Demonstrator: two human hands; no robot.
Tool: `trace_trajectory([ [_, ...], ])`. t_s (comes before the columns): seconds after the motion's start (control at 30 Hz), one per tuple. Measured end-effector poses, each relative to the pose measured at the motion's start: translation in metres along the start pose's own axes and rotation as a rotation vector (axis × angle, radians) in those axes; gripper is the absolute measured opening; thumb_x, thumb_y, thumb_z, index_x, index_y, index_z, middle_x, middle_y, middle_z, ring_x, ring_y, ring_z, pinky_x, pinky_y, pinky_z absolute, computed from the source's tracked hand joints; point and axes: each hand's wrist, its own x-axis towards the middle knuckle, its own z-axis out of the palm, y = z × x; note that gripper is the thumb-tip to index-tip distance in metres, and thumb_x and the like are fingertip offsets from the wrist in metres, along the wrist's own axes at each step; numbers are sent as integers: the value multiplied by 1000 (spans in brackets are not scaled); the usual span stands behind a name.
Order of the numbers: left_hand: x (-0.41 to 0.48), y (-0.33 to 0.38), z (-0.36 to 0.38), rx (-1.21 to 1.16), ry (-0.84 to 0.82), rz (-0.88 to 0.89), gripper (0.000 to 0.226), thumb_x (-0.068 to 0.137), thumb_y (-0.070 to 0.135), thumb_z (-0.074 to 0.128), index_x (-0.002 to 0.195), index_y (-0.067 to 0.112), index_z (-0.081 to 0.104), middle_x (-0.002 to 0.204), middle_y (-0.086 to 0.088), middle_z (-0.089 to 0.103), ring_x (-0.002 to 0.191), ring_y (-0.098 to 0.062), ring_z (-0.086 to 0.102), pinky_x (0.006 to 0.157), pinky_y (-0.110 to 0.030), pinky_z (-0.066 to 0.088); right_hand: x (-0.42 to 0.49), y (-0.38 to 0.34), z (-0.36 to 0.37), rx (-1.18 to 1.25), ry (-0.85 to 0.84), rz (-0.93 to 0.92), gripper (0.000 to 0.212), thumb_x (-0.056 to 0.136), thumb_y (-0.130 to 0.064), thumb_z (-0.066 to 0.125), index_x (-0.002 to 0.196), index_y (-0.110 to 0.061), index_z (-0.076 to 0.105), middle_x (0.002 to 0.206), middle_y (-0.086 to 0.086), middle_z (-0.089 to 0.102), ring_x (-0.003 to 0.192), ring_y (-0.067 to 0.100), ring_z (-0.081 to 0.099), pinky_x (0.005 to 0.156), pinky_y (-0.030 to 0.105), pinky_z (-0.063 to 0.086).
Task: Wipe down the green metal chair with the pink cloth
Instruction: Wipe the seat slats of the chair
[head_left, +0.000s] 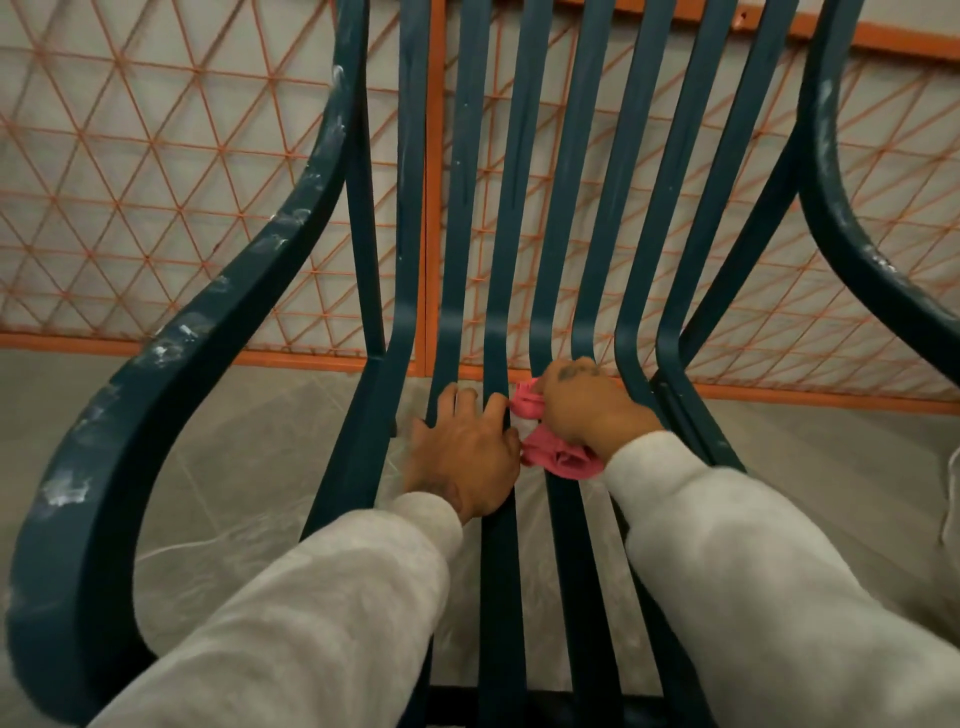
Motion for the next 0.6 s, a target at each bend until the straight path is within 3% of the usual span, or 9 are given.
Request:
trace_trajectory([
  [0.17, 1, 0, -3, 3, -21, 1, 36, 102, 46, 29, 131, 28, 40, 148, -6, 39, 144, -28, 22, 106, -58, 30, 36, 1, -4, 104, 11, 107, 60, 94, -23, 63, 142, -2, 34, 139, 17, 43, 129, 33, 45, 105, 36, 39],
  [0.3, 0, 0, -5, -7, -36, 1, 36, 102, 46, 28, 131, 28, 40, 148, -6, 39, 145, -28, 21, 106, -58, 31, 31, -4, 4, 101, 66, 140, 56, 95, -25, 61, 140, -2, 36, 138, 19, 45, 126, 33, 48, 103, 37, 41],
  [0.47, 1, -2, -2, -24, -27, 5, 35, 102, 45, 30, 131, 28, 40, 149, -6, 40, 145, -29, 20, 105, -59, 30, -29, -9, 5, 100, 4, 71, 64, 88, -30, 69, 142, -14, 39, 138, 12, 44, 128, 29, 43, 108, 37, 38],
  [0.6, 0, -2, -7, -75, -63, 0, 37, 100, 43, 33, 130, 25, 43, 146, -5, 40, 143, -27, 21, 105, -58, 31, -79, -20, 17, -59, -19, -25, 48, 85, -36, 70, 126, -19, 51, 123, 8, 55, 112, 26, 53, 98, 37, 45],
])
